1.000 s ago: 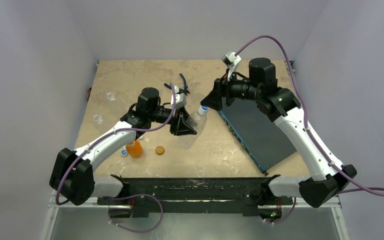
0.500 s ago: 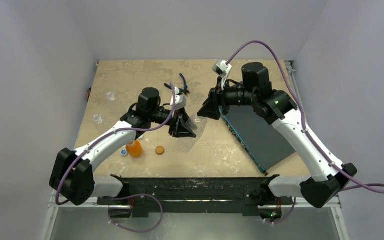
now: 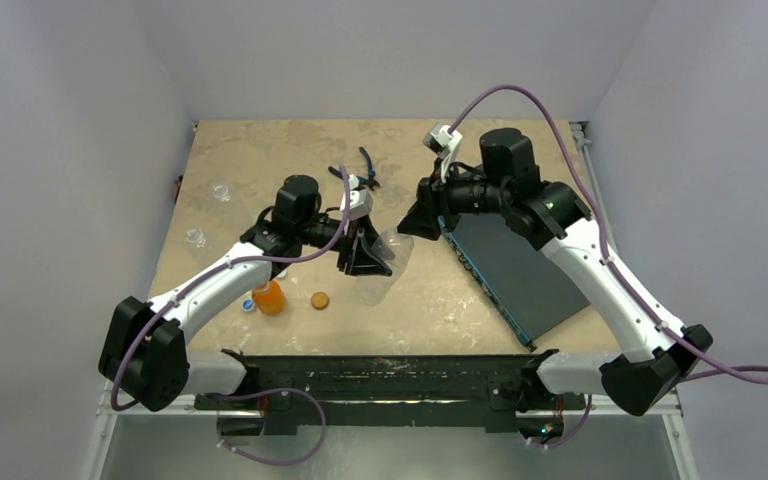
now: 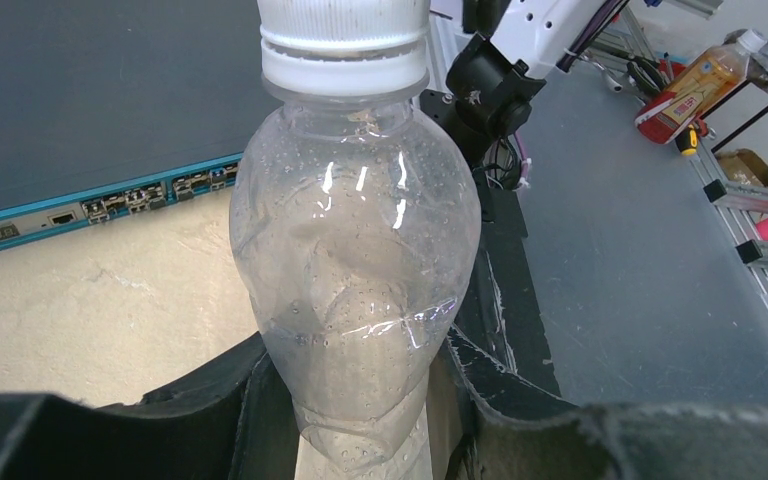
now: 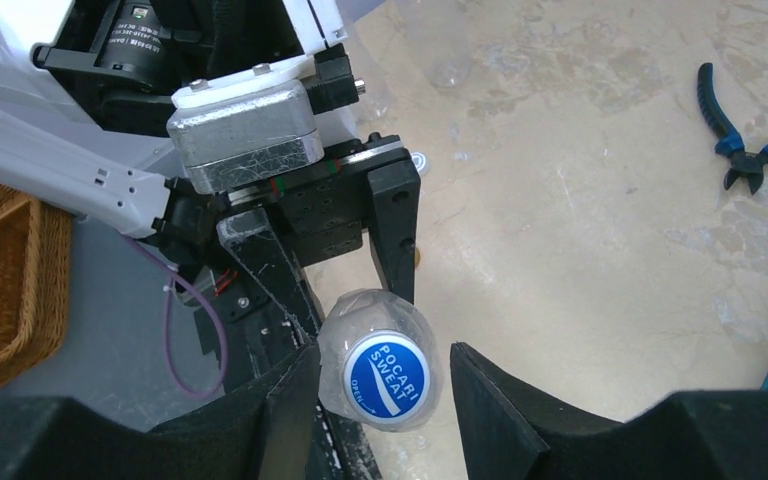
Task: Screw on the bottle caps
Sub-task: Screw the bottle cap onto the plastic bottle.
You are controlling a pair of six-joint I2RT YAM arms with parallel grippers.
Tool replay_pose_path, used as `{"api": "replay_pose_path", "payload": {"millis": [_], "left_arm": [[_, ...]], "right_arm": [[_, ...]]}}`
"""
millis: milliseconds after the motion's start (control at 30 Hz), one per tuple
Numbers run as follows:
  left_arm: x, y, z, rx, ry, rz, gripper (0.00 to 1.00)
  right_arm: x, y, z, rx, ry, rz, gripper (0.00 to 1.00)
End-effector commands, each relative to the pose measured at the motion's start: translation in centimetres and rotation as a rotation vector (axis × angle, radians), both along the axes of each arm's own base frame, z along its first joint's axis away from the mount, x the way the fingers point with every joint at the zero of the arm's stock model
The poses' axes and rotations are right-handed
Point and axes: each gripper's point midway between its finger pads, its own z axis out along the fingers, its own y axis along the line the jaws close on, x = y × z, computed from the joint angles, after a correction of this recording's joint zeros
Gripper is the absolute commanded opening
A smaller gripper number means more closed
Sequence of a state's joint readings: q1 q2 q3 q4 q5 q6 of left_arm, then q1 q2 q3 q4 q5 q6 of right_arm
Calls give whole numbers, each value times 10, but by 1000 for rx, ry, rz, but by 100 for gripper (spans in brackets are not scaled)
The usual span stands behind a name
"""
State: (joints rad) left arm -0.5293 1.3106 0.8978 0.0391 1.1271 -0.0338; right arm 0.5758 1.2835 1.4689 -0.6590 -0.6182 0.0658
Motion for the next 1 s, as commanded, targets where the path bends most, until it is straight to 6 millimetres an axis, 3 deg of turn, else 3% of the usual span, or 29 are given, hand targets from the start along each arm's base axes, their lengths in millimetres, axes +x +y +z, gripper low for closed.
{"api": "replay_pose_path", "payload": {"millis": [0, 67, 267, 533, 800, 967], "left_arm": [[-2, 1, 23, -56, -70, -30, 0], [-2, 1, 22, -56, -70, -30, 0], [7, -1, 21, -53, -76, 14, 0], [92, 7, 26, -8, -198, 512, 0], [123, -3, 39, 71, -395, 828, 0], [136, 2, 43, 80, -421, 1010, 0]], "right_arm": [[2, 0, 1, -4, -26, 3, 52], [2, 0, 0, -8, -24, -3, 47], [0, 4, -2, -6, 0, 10, 18], [19, 9, -26, -80, 136, -121, 1], [53, 13, -61, -172, 274, -320, 0], [72, 20, -75, -185, 333, -435, 0]]}}
